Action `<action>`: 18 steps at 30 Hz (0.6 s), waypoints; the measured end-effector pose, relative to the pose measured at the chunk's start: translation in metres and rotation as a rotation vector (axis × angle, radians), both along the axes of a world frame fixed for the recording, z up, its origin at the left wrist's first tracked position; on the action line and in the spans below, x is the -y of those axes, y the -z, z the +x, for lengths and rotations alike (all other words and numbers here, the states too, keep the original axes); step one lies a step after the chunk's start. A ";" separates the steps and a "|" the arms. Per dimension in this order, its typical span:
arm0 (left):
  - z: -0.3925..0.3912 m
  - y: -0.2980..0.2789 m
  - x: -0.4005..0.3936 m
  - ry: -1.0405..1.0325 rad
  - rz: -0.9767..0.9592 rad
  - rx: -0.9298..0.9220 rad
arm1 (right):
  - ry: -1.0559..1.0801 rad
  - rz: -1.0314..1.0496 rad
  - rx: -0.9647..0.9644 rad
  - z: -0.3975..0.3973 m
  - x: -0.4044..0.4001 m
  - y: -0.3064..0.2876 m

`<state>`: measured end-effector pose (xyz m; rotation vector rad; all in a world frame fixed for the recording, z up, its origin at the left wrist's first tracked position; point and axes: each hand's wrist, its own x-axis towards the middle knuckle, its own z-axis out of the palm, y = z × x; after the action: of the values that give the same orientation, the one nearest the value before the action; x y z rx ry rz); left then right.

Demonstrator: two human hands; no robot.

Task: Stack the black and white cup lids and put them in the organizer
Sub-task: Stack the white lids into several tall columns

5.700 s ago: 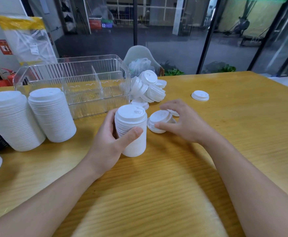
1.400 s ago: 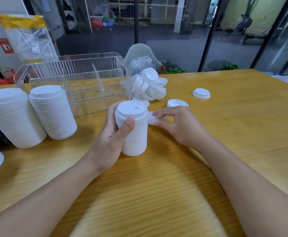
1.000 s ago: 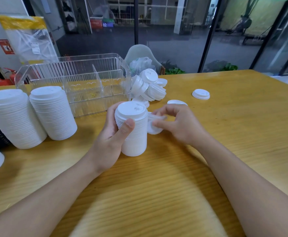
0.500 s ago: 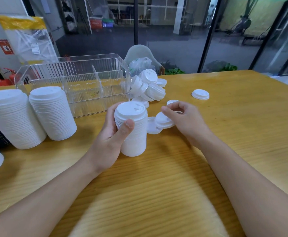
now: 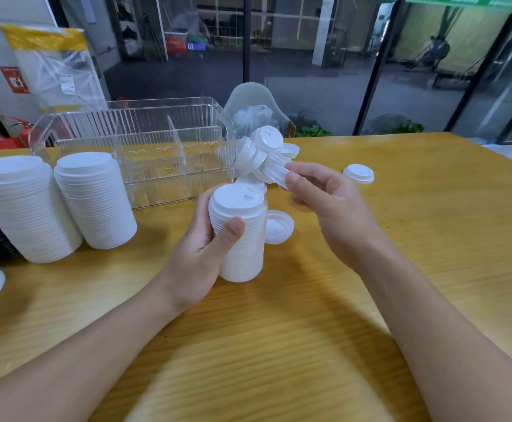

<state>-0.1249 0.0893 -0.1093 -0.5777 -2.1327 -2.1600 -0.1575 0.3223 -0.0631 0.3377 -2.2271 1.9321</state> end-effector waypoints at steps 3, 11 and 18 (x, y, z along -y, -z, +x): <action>0.000 0.002 -0.004 0.041 0.005 0.010 | -0.126 -0.040 -0.064 0.014 0.020 -0.007; 0.001 0.001 -0.005 0.060 -0.031 0.020 | -0.148 0.231 -0.179 0.024 0.038 -0.003; 0.004 -0.002 -0.004 0.046 -0.026 0.018 | -0.161 0.226 -0.143 0.020 0.036 -0.001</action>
<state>-0.1214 0.0937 -0.1068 -0.6180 -2.1809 -2.1725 -0.1373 0.2861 -0.0617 0.6833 -2.3898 1.6669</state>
